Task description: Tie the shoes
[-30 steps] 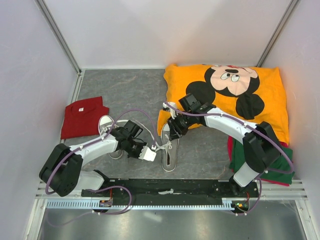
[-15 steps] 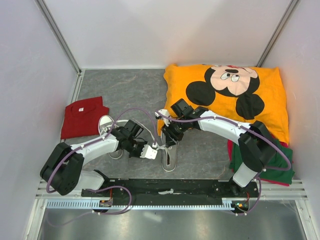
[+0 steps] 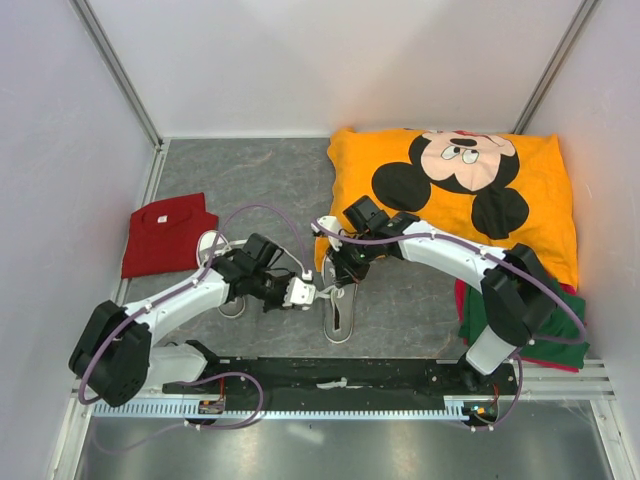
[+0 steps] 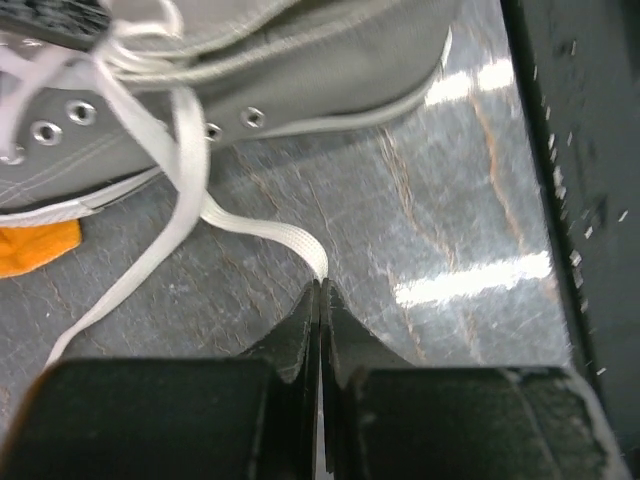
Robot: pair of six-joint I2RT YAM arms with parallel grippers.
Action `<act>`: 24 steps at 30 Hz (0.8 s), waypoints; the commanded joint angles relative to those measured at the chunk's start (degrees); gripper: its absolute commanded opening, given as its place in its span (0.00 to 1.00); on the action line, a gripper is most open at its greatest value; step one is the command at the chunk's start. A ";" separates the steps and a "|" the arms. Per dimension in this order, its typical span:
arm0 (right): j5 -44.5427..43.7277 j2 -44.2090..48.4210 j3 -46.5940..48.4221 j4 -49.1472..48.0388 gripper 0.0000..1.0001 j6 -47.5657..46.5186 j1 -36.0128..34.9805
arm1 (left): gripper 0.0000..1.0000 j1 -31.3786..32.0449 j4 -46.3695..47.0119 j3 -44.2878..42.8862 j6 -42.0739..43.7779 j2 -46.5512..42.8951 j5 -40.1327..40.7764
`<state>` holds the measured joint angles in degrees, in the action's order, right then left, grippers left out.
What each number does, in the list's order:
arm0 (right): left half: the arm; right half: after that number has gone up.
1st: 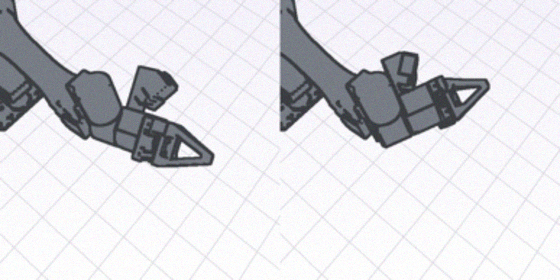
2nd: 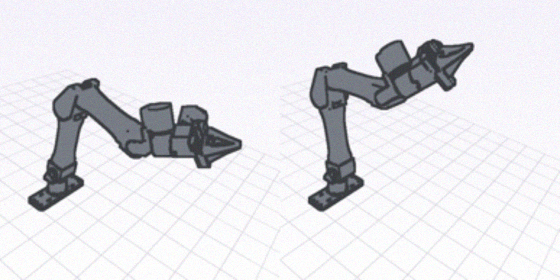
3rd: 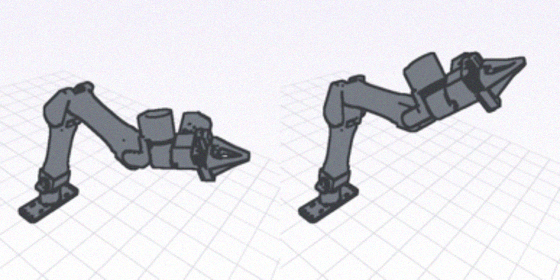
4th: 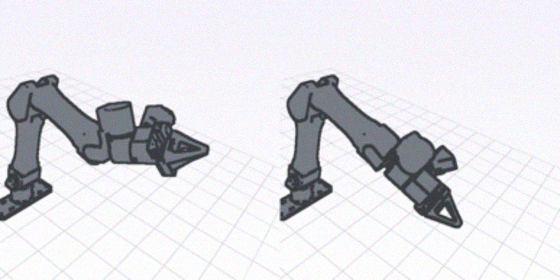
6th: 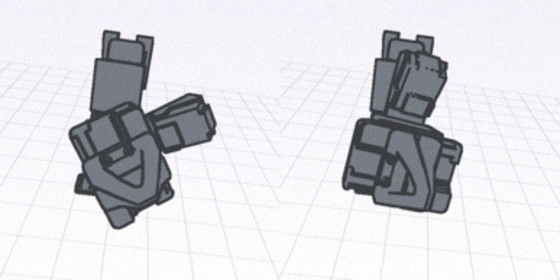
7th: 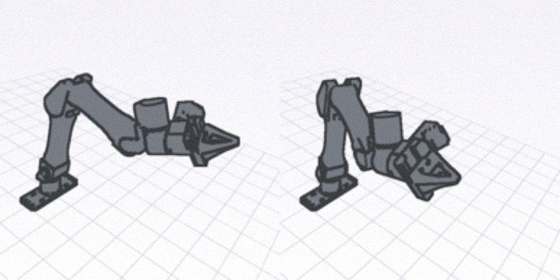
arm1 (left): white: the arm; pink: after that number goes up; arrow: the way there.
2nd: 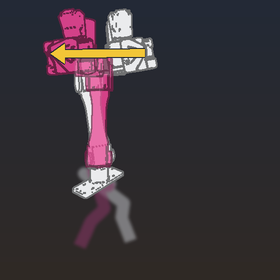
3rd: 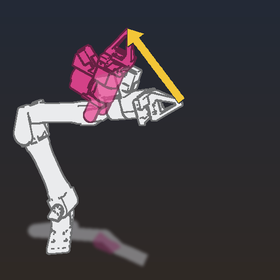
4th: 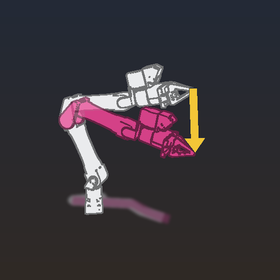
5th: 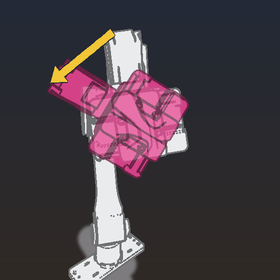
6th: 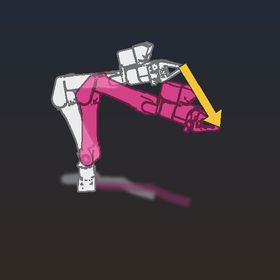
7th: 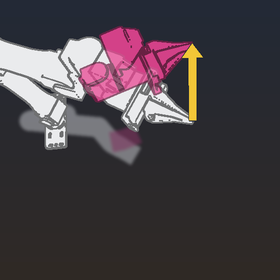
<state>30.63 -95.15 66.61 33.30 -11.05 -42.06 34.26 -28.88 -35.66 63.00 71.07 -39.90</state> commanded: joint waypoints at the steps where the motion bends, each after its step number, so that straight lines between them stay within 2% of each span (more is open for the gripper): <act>1: 1.27 5.59 -0.34 -1.92 0.00 1.81 1.63 | 0.01 0.37 5.32 -3.89 -14.55 -3.03 -7.03; 5: 2.94 7.26 -2.53 -2.80 0.00 3.49 3.13 | 0.02 0.37 17.68 -3.54 -30.43 -4.36 -8.00; 8: 3.99 7.62 -3.85 -3.77 0.00 4.72 3.13 | 0.02 1.07 24.81 -3.36 -39.76 -3.66 -5.55; 13: 4.88 7.70 -5.26 -5.44 0.00 5.86 3.22 | 0.02 4.05 31.69 -2.84 -47.78 -0.32 0.35; 16: 4.26 7.97 -5.53 -5.53 0.02 6.39 3.48 | 0.02 4.32 33.28 -2.92 -48.94 1.44 0.70; 19: 2.59 7.97 -4.48 -5.52 0.21 5.52 3.74 | 0.02 4.32 32.14 -2.23 -47.81 0.66 0.18; 24: 2.94 4.11 -0.61 -2.72 0.33 2.27 3.74 | 0.02 4.67 31.43 1.46 -43.06 -2.51 -2.47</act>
<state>33.12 -88.79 61.69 30.15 -6.26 -38.50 38.39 0.62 -36.49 18.41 71.37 -40.71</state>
